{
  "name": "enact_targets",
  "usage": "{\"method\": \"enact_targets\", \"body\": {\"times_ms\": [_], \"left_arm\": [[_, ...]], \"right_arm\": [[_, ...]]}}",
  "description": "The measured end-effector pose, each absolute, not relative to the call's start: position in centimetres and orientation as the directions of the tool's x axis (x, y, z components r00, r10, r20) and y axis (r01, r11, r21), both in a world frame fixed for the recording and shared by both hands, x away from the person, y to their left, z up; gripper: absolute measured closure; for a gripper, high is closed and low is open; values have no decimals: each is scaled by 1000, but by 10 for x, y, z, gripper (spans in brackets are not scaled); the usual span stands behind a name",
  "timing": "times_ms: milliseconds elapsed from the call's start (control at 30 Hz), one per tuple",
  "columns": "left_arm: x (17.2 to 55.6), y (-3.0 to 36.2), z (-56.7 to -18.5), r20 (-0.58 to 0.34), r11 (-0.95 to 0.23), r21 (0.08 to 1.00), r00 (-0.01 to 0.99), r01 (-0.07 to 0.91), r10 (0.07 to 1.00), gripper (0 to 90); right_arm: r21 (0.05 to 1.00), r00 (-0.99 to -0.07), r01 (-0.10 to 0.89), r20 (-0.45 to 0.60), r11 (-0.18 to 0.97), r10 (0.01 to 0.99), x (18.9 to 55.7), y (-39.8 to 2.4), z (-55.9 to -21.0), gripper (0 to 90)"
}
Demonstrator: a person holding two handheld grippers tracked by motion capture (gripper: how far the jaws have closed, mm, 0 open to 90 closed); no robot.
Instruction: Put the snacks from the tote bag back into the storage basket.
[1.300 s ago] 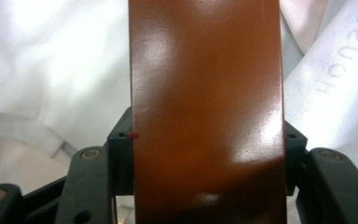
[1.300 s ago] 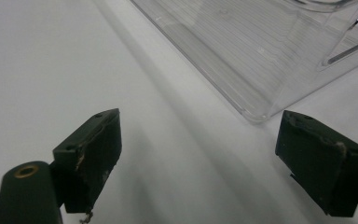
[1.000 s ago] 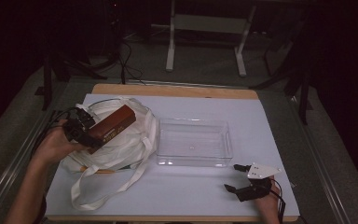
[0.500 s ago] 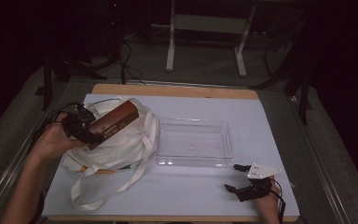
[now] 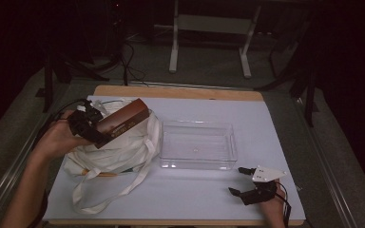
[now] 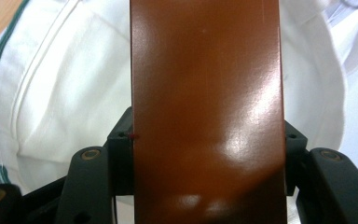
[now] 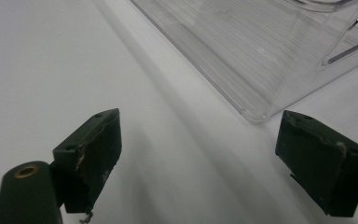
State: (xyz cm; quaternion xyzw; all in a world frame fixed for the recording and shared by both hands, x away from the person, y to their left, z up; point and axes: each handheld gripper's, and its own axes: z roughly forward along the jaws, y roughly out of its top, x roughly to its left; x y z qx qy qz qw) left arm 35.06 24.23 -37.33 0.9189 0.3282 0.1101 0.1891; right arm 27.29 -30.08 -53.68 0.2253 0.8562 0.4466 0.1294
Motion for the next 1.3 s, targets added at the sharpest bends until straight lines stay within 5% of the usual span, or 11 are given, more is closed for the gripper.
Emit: {"method": "enact_targets", "body": {"times_ms": [1300], "left_arm": [[361,182,-350,125,-806,421,853,416,506,434]], "right_arm": [[825,-865,270,-17,496,501,273,-301,-537,144]]}}
